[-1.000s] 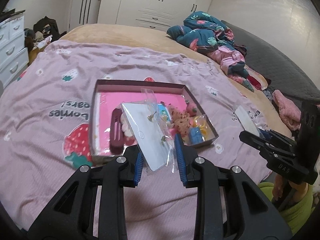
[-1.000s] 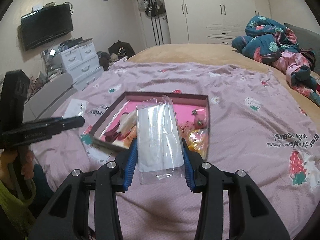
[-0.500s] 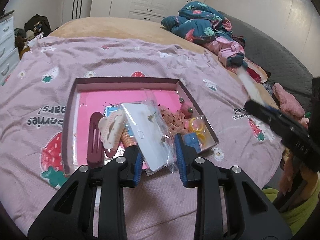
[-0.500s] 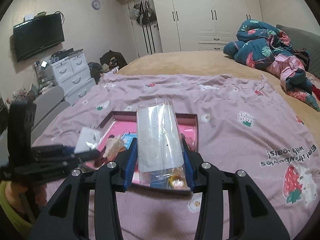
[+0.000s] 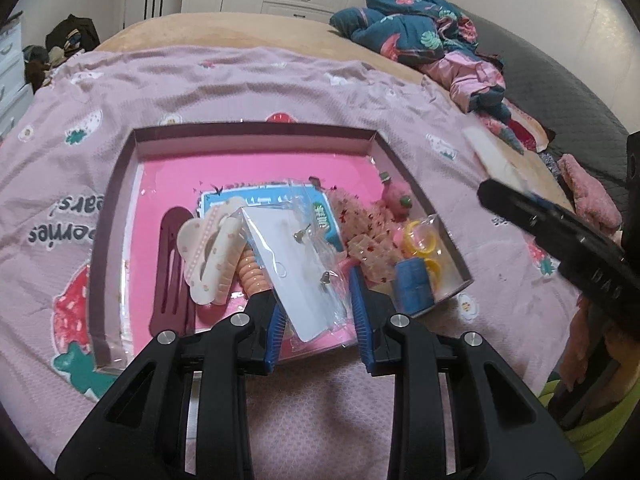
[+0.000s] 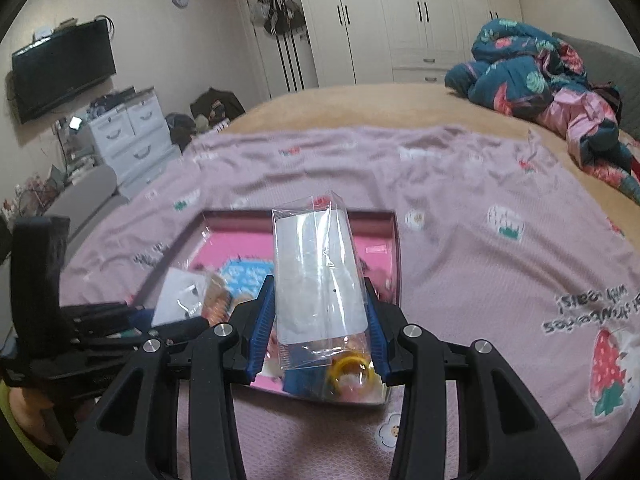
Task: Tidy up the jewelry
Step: 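Carry both earring bags over the tray and open both tools to drop them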
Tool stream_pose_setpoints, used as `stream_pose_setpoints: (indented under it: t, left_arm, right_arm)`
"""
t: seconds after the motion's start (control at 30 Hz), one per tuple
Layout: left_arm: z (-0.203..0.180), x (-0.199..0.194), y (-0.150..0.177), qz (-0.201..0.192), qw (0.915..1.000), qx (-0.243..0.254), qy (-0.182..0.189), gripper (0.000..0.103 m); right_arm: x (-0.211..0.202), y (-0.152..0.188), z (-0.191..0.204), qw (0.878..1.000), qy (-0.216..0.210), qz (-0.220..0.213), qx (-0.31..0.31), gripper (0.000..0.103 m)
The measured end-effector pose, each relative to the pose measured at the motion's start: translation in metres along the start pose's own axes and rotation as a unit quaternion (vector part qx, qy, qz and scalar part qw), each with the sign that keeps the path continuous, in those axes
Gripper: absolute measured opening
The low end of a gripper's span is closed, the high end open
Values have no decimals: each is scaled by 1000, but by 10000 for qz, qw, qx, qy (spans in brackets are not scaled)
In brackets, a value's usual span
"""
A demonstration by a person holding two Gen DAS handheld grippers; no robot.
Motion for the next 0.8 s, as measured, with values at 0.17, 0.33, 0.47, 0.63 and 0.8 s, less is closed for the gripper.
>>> stream_pose_setpoints:
  t: [0.17, 0.33, 0.47, 0.63, 0.8]
  left_arm:
    - [2, 15, 7, 146, 9999, -34, 5, 21]
    - [6, 22, 11, 211, 9998, -67, -22, 21]
    - [9, 24, 11, 228, 9997, -100, -52, 21]
    - [12, 25, 9, 216, 9996, -91, -145, 21]
    - [17, 26, 8, 211, 9995, -142, -187, 21]
  right_arm:
    - [22, 20, -3, 9996, 95, 268, -52, 40]
    - [33, 32, -5, 9990, 162, 397, -123, 40]
    - [37, 34, -5, 9989, 167, 429, -112, 40]
    - [41, 36, -5, 9988, 173, 436, -107, 40]
    - [45, 38, 0, 9988, 102, 455, -172, 40]
Point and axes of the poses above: each gripper's, at about its wrist camera, not at the fingertips, and x roughly the way its jaws point, z to its left, y to its underside, the point moved 8 cm from there along x, roughly the way its jaws point, and after that the axes turned 3 degrees about y, right-handed, at the moved point
